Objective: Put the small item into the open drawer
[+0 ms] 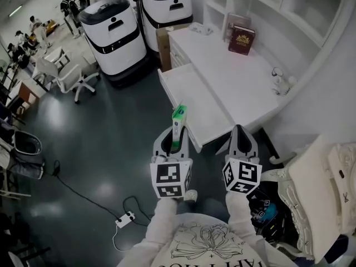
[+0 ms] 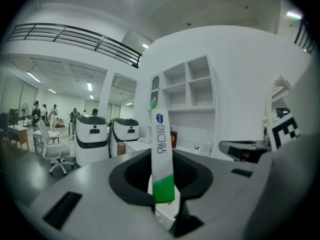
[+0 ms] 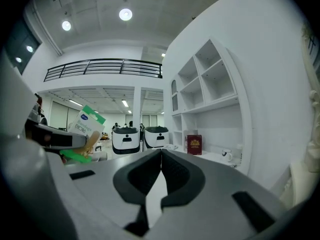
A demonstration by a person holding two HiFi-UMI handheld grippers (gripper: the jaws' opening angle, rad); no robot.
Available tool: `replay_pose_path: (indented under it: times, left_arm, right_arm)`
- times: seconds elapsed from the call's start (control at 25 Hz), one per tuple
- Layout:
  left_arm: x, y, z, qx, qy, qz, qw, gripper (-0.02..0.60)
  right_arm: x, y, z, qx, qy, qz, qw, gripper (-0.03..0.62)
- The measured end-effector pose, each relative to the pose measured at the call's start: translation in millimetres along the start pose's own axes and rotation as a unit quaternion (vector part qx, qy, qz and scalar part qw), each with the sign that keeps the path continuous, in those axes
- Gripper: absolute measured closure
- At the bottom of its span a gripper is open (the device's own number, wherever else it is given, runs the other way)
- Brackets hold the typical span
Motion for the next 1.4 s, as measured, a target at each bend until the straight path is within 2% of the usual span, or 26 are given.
replay_pose_path:
  times: [0.6, 1.0, 1.4]
  left_arm:
    - [-35.2, -2.8, -99.6, -0.039, -0.001, 0.018, 0.9991, 0.502]
    - [-45.5, 12.3, -196.7, -0.049, 0.023, 0.024, 0.9983, 0.502]
    - [-51.0, 19.9, -280.8, -0.084, 0.056, 0.034, 0.9943, 0.502]
  right_arm:
    - [16.1, -12.1, -102.1, -0.041, -0.005, -0.007, 0.999, 0.591]
    - [51.1, -1.4, -205.4, -0.047, 0.027, 0.002, 0.999, 0.591]
    - [84.1, 1.8, -296.3, -0.071, 0.064, 0.006, 0.995, 0.591]
Point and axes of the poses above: the fingertips, and each gripper's own axes: z backward along the fingers, x to its right, y out of its top, the point moved 5 cm from there along z, backward along the fingers, and after that the axes turned 4 degrees about -x, right-handed, at the moved point
